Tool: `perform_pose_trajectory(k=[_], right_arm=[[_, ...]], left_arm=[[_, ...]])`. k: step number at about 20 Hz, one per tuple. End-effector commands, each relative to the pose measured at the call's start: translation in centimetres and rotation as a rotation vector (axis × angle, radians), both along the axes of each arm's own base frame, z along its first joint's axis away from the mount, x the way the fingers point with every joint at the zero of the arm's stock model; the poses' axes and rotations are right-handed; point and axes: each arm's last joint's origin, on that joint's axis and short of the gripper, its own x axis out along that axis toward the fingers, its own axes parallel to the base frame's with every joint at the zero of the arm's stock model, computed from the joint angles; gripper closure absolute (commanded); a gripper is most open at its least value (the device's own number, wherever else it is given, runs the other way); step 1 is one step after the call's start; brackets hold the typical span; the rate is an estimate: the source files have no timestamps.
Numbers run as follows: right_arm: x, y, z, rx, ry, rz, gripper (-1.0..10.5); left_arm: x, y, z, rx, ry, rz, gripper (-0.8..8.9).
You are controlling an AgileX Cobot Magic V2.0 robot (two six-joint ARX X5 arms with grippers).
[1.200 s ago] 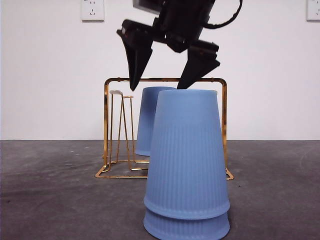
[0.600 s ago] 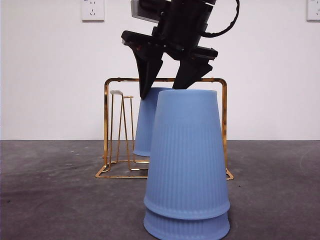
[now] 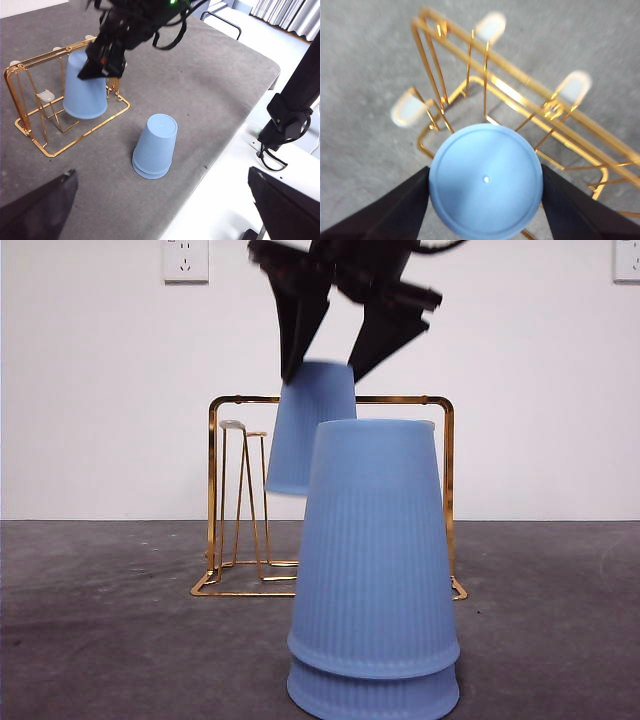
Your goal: The left arm pick up the left cup on cup holder and place it on desk, then the right arm insert the right cup into the first cup, and then the left arm insert the mid cup into the first cup
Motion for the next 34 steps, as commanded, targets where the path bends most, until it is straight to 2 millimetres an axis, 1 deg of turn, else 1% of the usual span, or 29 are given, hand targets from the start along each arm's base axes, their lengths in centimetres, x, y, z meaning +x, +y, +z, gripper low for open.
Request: perform_pose_trajectory(k=[1,7,10,12,15,18,21,24,26,27,30,32,34], right_arm=[[-0.4,0.3,1.7,0.021,-0.011,0.002,7.0],[-1.7,0.6,5.4,0.027,-0.021,0.038,7.0],[-2.6,0.2,7.6,0.032,-0.033,0.047,7.1],[-3.6,-0.6,8.9,0.027,-0.054,0.04,7.2],[-5.5,-2.6,10.5,0.027,-0.056,0.04,7.2],[-8.0,-4.7,11.9,0.016,-0.045,0.055,7.2],[-10.8,-6.0,12.8,0.008,-0.035,0.105,7.2],[-13.5,-6.3,12.6,0.047,-0.058,0.171,7.2],[-14.8,-6.4,11.8,0.069,-0.077,0.2,7.2],[-15.2,-6.5,11.1,0.06,-0.084,0.205,7.2],[-15.9,-6.3,8.7,0.057,-0.072,0.222,7.2],[-15.9,-5.8,7.2,0.049,-0.053,0.224,7.2],[-15.8,-5.5,6.1,0.031,-0.062,0.21,7.2]], left_arm=[[-0.1,0.1,0.5,-0.022,-0.007,-0.002,2.82],[-0.1,0.1,0.5,-0.025,-0.002,0.001,2.82],[-0.1,0.1,0.4,-0.025,0.004,0.003,2.82],[-0.1,0.1,0.4,-0.024,0.012,0.005,2.82],[-0.1,0.2,0.2,-0.011,0.024,0.008,2.82],[-0.1,0.1,0.3,-0.015,0.021,0.009,2.82],[0.0,0.2,0.3,-0.007,0.008,0.04,2.82],[0.0,0.2,0.3,-0.007,0.006,0.058,2.82],[0.0,0.2,0.3,-0.011,0.01,0.061,2.82],[0.0,0.2,0.3,-0.018,0.014,0.066,2.82],[0.0,0.2,0.4,-0.032,0.021,0.072,2.82],[0.1,0.2,0.5,-0.039,0.019,0.073,2.82],[0.1,0.1,0.5,-0.05,0.021,0.076,2.82]])
